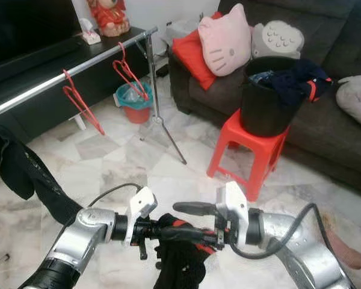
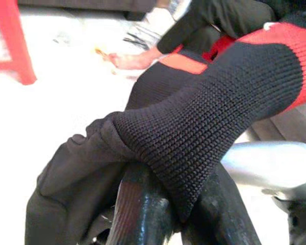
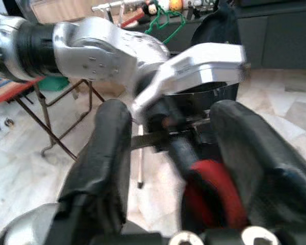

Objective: Hang hanger

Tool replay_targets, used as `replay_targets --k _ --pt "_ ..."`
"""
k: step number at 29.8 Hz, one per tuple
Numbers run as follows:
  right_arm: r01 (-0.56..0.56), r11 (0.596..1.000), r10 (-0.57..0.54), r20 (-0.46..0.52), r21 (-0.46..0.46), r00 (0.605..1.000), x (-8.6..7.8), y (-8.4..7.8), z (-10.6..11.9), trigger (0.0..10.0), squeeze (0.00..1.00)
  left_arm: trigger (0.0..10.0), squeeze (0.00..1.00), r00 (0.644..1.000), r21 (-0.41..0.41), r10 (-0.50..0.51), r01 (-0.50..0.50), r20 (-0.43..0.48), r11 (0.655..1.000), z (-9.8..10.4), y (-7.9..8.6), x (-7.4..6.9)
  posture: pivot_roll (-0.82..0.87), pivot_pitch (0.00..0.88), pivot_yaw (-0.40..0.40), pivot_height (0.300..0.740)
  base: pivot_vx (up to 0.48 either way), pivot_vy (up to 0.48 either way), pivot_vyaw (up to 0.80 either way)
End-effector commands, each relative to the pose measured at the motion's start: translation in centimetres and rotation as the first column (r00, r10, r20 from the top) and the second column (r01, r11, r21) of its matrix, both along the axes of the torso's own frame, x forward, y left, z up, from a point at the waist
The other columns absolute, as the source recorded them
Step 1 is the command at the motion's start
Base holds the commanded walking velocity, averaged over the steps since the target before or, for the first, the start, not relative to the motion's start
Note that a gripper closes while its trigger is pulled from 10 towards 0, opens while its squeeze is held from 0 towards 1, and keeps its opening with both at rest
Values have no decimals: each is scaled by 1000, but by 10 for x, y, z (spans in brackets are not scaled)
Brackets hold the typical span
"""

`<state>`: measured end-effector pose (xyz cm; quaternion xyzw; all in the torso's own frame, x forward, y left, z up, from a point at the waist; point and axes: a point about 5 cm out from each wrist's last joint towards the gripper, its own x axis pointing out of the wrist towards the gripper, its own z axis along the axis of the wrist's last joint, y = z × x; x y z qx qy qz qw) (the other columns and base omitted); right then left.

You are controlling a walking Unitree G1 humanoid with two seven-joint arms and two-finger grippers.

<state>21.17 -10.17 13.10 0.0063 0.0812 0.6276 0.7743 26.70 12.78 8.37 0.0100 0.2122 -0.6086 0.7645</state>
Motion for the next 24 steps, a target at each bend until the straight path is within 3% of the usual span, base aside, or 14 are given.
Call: replay_targets --k 1,7,9,10,11,12,13,14,15,17,18,20,23,24 --pt "4 1000 -4 7 27 1000 -5 0 7 10000 1000 0 0 999 1 31 -31 37 1000 5 4 6 -29 56 60 740 0 0 0" --pt "80 994 -78 -32 72 996 -11 -7 4 10000 1000 0 0 997 8 61 -62 50 998 3 4 9 -35 54 60 740 0 0 0" --pt "261 959 -256 -54 109 965 -2 -18 -2 10000 1000 0 0 989 30 117 -120 87 992 1 5 16 -34 53 59 740 0 0 0" --pt "345 932 -340 -62 110 938 4 -24 -5 10000 847 0 0 984 38 148 -152 99 988 0 6 20 -33 52 56 740 0 0 0" --pt "398 911 -392 -67 109 917 7 -28 -8 10000 847 0 0 980 42 168 -173 106 984 0 7 22 -33 52 56 740 0 0 0" --pt "475 872 -468 -88 119 880 13 -34 -12 10000 0 3725 0 973 46 192 -199 129 979 1 8 25 -34 52 57 740 0 0 0" --pt "475 872 -468 -88 119 880 13 -34 -12 10000 0 3725 0 973 46 192 -199 129 979 1 8 25 -34 52 57 740 0 0 0" --pt "523 843 -513 -104 126 852 16 -38 -14 10000 0 8078 0 968 48 205 -214 144 976 1 9 27 -34 52 57 740 0 0 0" --pt "723 679 -692 -219 127 688 30 -60 -27 10000 0 10000 0 957 43 239 -249 164 968 2 9 32 -39 51 59 740 0 0 0" --pt "723 679 -692 -219 127 688 30 -60 -27 10000 0 10000 0 957 43 239 -249 164 968 2 9 32 -39 51 59 740 0 0 0" --pt "856 509 -796 -327 93 509 39 -78 -42 10000 0 10000 0 947 37 262 -273 183 961 3 9 36 -38 51 59 740 0 0 0" --pt "930 364 -829 -438 48 348 46 -89 -56 10000 0 10000 0 937 29 286 -298 199 954 5 9 39 -37 50 59 740 0 0 0" --pt "980 200 -806 -569 0 164 51 -101 -72 10000 0 10000 0 923 20 316 -328 218 945 6 9 42 -33 51 59 740 0 0 0" --pt "980 200 -806 -569 0 164 51 -101 -72 10000 0 10000 0 923 20 316 -328 218 945 6 9 42 -33 51 59 740 0 0 0"
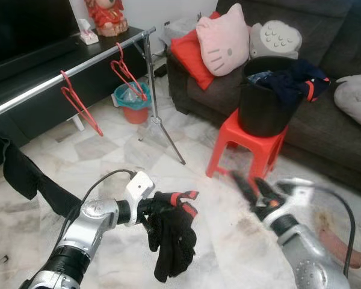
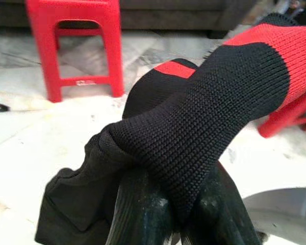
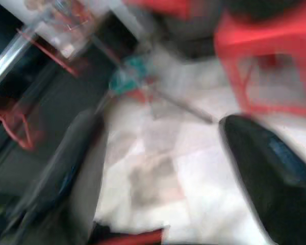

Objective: Hang hanger

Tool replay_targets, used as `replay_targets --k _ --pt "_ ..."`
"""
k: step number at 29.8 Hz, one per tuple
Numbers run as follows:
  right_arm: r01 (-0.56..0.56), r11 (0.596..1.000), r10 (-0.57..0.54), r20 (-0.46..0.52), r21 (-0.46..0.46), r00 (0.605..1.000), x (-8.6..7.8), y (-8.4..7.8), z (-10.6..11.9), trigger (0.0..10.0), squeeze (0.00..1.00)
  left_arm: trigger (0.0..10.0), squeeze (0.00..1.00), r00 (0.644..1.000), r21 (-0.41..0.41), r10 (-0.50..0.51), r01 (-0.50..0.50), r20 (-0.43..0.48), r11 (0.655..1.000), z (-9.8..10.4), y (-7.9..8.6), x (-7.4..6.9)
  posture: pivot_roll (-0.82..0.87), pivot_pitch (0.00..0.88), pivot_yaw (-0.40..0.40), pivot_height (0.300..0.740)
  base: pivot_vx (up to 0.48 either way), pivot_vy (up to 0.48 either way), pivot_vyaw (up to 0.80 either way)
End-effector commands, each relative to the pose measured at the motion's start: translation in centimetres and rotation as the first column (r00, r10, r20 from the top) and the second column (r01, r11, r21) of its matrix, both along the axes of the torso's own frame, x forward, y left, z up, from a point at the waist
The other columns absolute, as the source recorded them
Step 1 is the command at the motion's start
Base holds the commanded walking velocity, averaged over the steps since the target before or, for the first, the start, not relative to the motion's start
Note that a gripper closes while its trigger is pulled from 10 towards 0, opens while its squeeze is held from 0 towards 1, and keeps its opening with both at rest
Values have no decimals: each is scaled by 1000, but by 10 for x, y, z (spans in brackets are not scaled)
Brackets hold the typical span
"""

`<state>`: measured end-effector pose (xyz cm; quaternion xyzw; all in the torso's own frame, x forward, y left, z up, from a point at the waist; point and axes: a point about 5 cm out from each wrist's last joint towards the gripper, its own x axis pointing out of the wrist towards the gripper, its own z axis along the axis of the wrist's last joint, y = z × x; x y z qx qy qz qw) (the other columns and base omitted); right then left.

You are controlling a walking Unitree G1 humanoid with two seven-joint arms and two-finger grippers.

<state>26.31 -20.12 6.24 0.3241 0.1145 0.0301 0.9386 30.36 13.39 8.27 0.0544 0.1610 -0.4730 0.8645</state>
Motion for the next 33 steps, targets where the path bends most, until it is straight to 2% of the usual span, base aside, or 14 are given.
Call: replay_targets --k 1,2,4,8,10,12,14,15,18,20,24,26,30,33 --pt "113 992 -107 -90 65 990 1 -8 -15 10000 0 10000 0 998 -2 41 -41 53 999 8 3 8 -33 51 59 740 0 0 0" --pt "206 973 -186 -170 108 968 0 -15 -28 10000 0 10000 0 995 -5 71 -71 74 997 10 4 10 -32 50 58 740 0 0 0" --pt "206 973 -186 -170 108 968 0 -15 -28 10000 0 10000 0 995 -5 71 -71 74 997 10 4 10 -32 50 58 740 0 0 0" --pt "383 899 -319 -282 211 905 -4 -29 -47 10000 0 10000 0 992 -17 88 -87 94 996 12 5 14 -26 51 59 740 0 0 0" --pt "310 944 -262 -321 110 910 -5 -26 -54 10000 0 10000 0 991 -21 91 -89 101 996 12 4 14 -27 50 60 740 0 0 0" --pt "130 983 -170 -361 -133 917 -6 -21 -60 10000 0 10000 0 991 -22 90 -88 103 996 11 4 15 -27 51 61 740 0 0 0" --pt "-121 897 -66 -400 -424 914 -7 -16 -68 10000 0 10000 0 990 -24 93 -91 105 996 10 3 15 -28 50 61 740 0 0 0" --pt "-282 800 34 -429 -529 903 -12 -12 -73 10000 0 10000 0 991 -25 92 -90 101 996 10 3 15 -28 50 61 740 0 0 0" --pt "-359 744 136 -398 -564 907 -12 -9 -74 10000 0 10000 0 990 -28 96 -94 103 995 9 3 15 -28 51 61 740 0 0 0" --pt "-407 644 165 -403 -647 900 -14 -15 -73 10000 0 10000 0 990 -29 100 -98 104 995 9 3 16 -30 50 62 740 0 0 0" --pt "-449 539 210 -403 -712 891 -16 -21 -71 10000 0 10000 0 989 -31 104 -102 104 994 9 3 17 -30 48 63 740 0 0 0" --pt "-471 438 256 -396 -766 882 -15 -25 -68 10000 0 10000 0 988 -32 114 -111 108 993 9 3 18 -31 44 64 740 0 0 0" --pt "-479 312 352 -369 -820 860 -15 -29 -60 10000 0 10000 0 984 -31 138 -135 115 990 10 5 21 -34 37 67 740 0 0 0" --pt "-437 278 387 -317 -855 866 -11 -34 -51 10000 0 10000 0 985 -33 133 -130 112 991 10 4 21 -36 31 69 740 0 0 0"
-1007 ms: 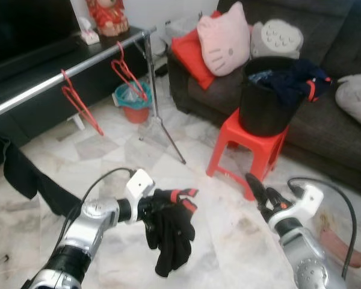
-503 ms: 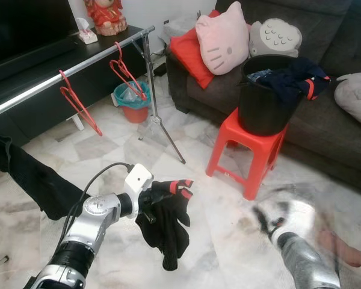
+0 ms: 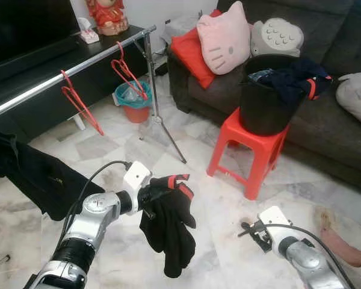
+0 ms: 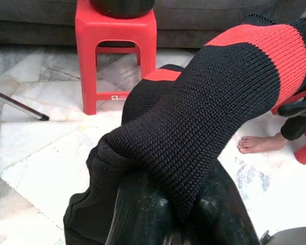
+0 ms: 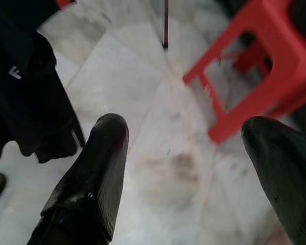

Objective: Hang hanger

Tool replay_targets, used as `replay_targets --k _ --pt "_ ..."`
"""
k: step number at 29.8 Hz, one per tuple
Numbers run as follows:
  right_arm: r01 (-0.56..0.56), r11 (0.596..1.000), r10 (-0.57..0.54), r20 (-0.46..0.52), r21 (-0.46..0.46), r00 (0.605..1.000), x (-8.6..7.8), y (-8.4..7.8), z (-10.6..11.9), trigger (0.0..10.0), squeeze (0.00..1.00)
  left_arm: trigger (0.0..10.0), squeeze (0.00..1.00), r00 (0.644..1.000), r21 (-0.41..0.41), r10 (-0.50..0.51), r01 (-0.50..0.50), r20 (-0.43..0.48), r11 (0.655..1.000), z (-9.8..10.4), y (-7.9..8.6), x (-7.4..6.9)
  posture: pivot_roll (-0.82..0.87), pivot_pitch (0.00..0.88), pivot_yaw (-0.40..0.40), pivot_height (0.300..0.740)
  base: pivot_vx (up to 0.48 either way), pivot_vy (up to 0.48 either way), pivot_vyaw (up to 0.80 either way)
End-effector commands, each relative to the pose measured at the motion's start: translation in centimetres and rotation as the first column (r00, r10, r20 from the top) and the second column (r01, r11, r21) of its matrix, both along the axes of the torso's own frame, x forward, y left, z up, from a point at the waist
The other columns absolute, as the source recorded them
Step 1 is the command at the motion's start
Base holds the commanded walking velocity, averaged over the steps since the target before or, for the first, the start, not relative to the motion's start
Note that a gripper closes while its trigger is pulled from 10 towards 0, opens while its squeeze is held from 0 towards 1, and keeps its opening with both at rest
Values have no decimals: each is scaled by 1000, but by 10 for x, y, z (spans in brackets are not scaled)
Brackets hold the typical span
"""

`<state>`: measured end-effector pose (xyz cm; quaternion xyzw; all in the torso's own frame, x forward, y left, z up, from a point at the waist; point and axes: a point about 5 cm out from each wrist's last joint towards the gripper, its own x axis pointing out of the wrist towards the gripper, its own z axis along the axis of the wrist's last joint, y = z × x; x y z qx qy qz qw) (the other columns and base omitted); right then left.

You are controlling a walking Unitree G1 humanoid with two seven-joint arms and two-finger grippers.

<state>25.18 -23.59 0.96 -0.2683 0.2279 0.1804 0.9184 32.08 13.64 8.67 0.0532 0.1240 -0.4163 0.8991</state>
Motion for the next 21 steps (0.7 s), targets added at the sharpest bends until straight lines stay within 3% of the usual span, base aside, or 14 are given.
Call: replay_targets --k 1,5,7,12,16,18,21 --pt "-61 998 61 39 -13 997 1 1 5 10000 0 10000 0 999 -1 4 -4 33 1000 6 1 4 -37 30 69 740 0 0 0" --pt "-121 993 121 90 -6 989 4 3 13 10000 0 10000 0 1000 -3 -2 2 30 1000 4 -1 3 -39 23 72 740 0 0 0" --pt "-100 995 101 134 -14 986 9 1 18 10000 0 10000 0 999 -5 22 -22 42 1000 3 0 4 -37 19 74 740 0 0 0" --pt "15 977 -69 252 211 965 21 8 32 10000 0 10000 0 973 -100 215 -207 80 973 -1 14 4 -41 13 80 740 0 0 0" --pt "37 964 -100 231 264 968 18 17 24 10000 0 10000 0 960 -78 272 -267 65 961 -15 24 -4 -36 13 79 740 0 0 0" --pt "20 958 -73 177 284 981 10 32 10 10000 0 10000 0 960 -21 281 -281 8 960 -36 28 -15 -24 23 76 740 0 0 0" --pt "25 959 -69 147 283 987 6 36 3 10000 0 10000 0 955 -8 296 -296 -6 955 -43 29 -19 -26 29 74 740 0 0 0"
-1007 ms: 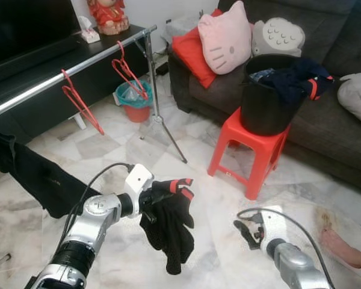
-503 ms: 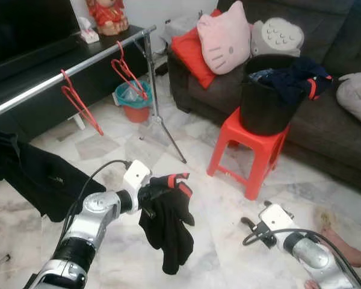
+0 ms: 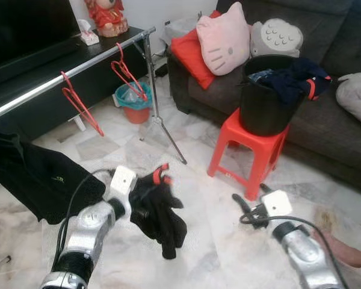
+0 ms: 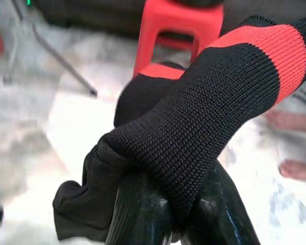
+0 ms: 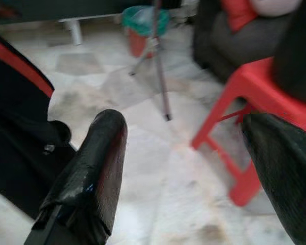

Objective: Hang hanger

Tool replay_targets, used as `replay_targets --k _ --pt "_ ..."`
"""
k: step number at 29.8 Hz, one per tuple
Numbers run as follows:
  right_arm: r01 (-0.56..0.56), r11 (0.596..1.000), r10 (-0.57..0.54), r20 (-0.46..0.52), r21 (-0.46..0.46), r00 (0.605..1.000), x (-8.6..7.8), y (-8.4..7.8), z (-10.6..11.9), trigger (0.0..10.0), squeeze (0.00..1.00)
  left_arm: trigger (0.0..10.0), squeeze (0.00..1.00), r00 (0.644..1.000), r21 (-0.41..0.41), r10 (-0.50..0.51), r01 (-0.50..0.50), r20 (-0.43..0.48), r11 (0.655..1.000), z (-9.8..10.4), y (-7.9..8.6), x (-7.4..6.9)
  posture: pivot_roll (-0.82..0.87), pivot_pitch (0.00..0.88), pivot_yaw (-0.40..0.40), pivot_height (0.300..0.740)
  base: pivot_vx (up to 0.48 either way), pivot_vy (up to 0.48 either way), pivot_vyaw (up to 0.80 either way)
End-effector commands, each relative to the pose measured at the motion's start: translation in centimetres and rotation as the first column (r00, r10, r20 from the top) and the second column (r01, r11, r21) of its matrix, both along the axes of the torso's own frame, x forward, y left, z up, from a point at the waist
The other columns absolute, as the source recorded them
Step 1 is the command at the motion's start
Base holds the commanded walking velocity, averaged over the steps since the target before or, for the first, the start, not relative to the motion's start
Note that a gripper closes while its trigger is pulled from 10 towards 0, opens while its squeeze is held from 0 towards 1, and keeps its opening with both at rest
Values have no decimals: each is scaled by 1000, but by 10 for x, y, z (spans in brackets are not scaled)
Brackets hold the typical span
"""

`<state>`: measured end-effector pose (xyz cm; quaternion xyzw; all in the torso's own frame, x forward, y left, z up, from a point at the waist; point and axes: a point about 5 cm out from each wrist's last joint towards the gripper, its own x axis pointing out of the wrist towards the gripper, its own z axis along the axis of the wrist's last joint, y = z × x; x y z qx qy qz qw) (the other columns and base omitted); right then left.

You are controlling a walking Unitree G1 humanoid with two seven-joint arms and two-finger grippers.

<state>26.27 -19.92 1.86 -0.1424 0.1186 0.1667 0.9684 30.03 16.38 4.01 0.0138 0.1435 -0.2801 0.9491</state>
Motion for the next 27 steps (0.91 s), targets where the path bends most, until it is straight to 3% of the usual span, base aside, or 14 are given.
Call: replay_targets --k 1,9,12,15,16,18,21,22,24,27 --pt "4 1000 -5 -40 -7 999 -6 -1 -9 10000 0 10000 0 1000 29 4 -5 29 1000 1 2 1 -26 29 74 740 0 0 0" --pt "0 997 -9 -122 -75 992 -16 -4 -26 10000 0 10000 0 998 47 61 -60 -9 997 -11 6 -1 -27 40 72 740 0 0 0" --pt "-125 966 92 -150 -226 984 -24 -4 -32 10000 0 10000 0 997 58 73 -72 -31 996 -16 8 -3 -27 42 74 740 0 0 0" --pt "-348 880 294 -205 -324 934 -34 7 -38 10000 0 10000 0 997 53 66 -64 -38 997 -17 8 -4 -29 44 75 740 0 0 0" --pt "-469 793 392 -263 -390 882 -42 10 -43 10000 0 10000 0 997 52 61 -59 -37 997 -17 7 -5 -33 47 73 740 0 0 0" --pt "-554 710 449 -326 -436 832 -49 9 -48 10000 0 10000 0 998 51 58 -56 -37 997 -18 7 -5 -32 50 70 740 0 0 0" --pt "-557 706 436 -352 -436 828 -49 4 -50 10000 0 10000 0 997 46 60 -58 -40 997 -19 7 -6 -30 49 69 740 0 0 0" --pt "-589 653 443 -391 -476 807 -51 1 -54 10000 0 10000 0 998 43 58 -56 -38 997 -19 6 -5 -29 51 70 740 0 0 0" --pt "-622 606 442 -441 -495 781 -54 -2 -58 10000 0 10000 0 998 42 52 -50 -40 998 -20 4 -6 -28 52 70 740 0 0 0" --pt "-621 556 398 -479 -552 782 -54 -10 -62 10000 0 10000 0 998 41 49 -47 -42 998 -20 4 -6 -29 53 69 740 0 0 0"
